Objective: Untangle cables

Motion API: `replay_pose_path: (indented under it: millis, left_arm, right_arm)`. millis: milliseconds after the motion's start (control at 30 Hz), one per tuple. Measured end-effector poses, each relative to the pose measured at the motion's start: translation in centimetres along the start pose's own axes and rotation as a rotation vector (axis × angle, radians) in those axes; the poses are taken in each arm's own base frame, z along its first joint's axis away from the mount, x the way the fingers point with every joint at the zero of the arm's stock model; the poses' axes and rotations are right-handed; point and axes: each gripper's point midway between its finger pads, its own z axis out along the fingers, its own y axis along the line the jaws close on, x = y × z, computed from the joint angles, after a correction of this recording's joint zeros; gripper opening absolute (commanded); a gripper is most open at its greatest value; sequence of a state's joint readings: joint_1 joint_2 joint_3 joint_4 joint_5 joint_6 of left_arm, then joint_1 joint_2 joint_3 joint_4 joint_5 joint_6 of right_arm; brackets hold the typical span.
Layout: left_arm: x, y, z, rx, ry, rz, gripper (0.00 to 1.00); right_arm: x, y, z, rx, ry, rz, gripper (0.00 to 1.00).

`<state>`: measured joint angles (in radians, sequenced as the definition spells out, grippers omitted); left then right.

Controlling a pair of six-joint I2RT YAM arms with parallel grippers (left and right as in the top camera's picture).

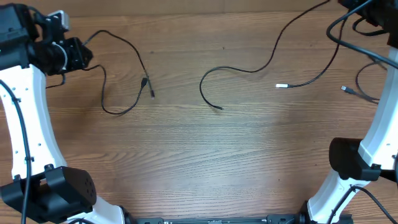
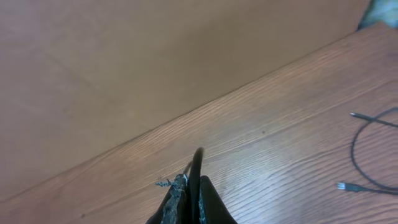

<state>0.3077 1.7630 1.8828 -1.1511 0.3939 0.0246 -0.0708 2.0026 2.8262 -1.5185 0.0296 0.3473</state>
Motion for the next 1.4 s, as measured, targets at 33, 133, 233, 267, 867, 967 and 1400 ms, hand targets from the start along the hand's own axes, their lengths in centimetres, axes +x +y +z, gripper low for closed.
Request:
replay_pose_path:
  millis: [33,133,233,267,867,967,1400]
  left_arm:
    - [0.5,-0.7,0.2,0.01,0.022,0.008,0.63]
    - [1.5,-2.7,0.8,0.035,0.064,0.037,1.0]
    - [2.5,-4.7,1.3,0.06,0.108,0.065,1.0]
    - [2.8,-5.5,1.5,0.071,0.118,0.08,0.99]
    - [10.0,-9.5,0.4,0.096,0.426,-0.231,1.0]
    - [11.5,-10.5,-0.6,0.107,0.517,-0.403,1.0]
    - [11.8,-17.0,-4.0,0.34,0.777,-0.962,0.9]
  right_arm:
    - [-0.1,-0.5,0.3,0.013,0.0,0.006,0.04]
    - [-0.8,-2.0,1.0,0.05,-0.011,0.024,0.04]
    - [-1.4,-4.1,1.1,0.095,-0.023,0.05,0.04]
    - [-1.7,-4.8,1.1,0.108,-0.029,0.06,0.04]
    - [-2.6,-9.1,0.5,0.185,-0.038,0.12,0.04]
    - [-2.6,-9.1,0.5,0.183,-0.037,0.12,0.04]
    - [-2.5,-8.9,0.6,0.172,-0.033,0.12,0.04]
